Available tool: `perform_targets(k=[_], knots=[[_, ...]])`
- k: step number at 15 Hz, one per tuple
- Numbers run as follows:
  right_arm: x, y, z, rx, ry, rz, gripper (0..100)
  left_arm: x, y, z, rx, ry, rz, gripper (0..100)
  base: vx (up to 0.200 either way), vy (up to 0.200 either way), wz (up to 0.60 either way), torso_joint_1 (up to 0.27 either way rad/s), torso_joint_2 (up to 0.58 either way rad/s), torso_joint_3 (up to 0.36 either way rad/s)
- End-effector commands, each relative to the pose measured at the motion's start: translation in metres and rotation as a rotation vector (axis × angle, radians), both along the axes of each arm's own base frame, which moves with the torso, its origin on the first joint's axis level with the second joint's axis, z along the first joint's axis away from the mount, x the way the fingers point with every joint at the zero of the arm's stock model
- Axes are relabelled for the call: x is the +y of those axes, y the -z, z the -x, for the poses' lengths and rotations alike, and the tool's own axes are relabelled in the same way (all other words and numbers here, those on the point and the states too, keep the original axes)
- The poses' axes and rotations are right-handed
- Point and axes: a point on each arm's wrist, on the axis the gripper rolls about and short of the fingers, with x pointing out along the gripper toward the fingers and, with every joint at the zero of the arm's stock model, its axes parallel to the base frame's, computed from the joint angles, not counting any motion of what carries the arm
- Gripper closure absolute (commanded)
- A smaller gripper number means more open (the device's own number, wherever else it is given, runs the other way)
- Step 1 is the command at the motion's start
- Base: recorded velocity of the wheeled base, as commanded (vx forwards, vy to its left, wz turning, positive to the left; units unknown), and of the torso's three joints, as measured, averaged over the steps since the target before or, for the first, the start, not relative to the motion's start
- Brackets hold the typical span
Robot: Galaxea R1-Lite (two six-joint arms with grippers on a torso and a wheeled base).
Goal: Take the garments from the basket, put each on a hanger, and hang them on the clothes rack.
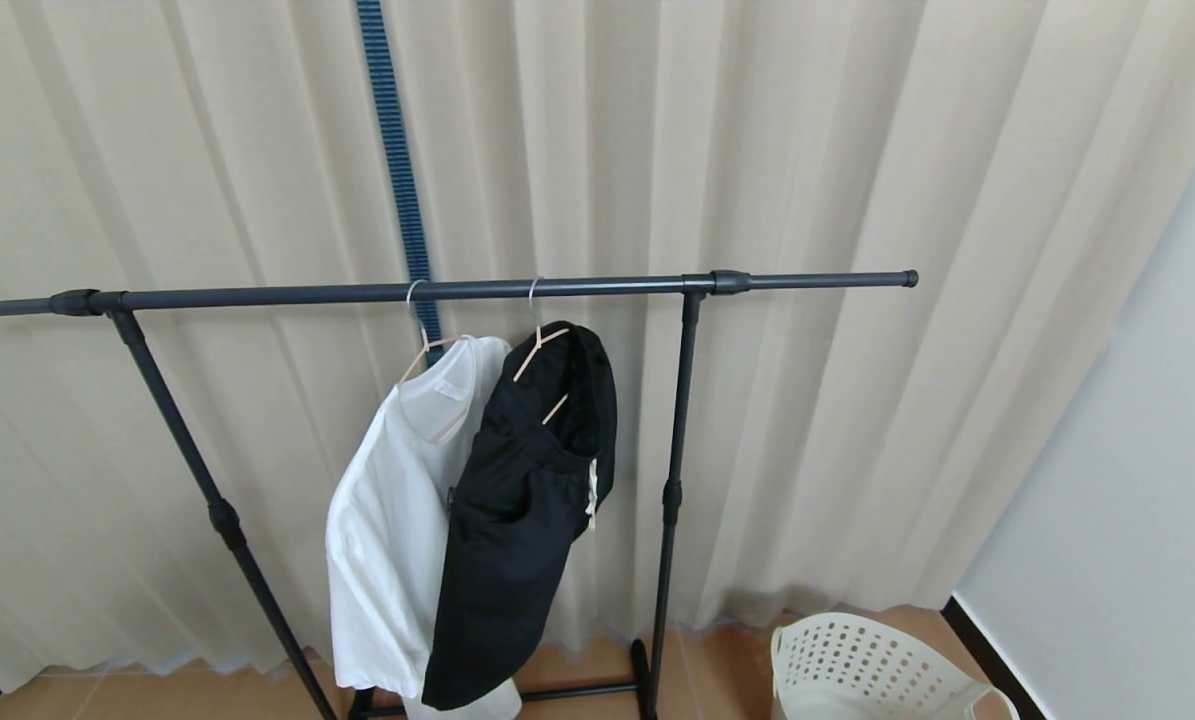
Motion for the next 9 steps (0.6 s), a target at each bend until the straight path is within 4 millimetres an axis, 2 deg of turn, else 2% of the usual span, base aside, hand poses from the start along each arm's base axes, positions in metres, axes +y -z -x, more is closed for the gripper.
perform_targets(k=[1, 7, 9], knots=[[-0.0008, 0.0013, 0.0057, -0.072, 0.015, -0.014, 0, 0.0002, 0.0029, 0.007, -0.091, -0.055, -0.003, 0, 0.0, 0.0, 0.0, 0.0, 0.0, 0.0], [0.0019, 0.0024, 0.0094, -0.113, 0.149, -0.012, 0, -0.0017, 0.0037, 0.0078, -0.118, -0.216, -0.002, 0, 0.0, 0.0, 0.0, 0.0, 0.0, 0.0], [0.0022, 0.0037, 0.013, -0.162, 0.17, -0.02, 0, -0.0016, 0.0049, 0.0118, -0.213, -0.142, 0.03, 0, 0.0, 0.0, 0.0, 0.0, 0.0, 0.0]])
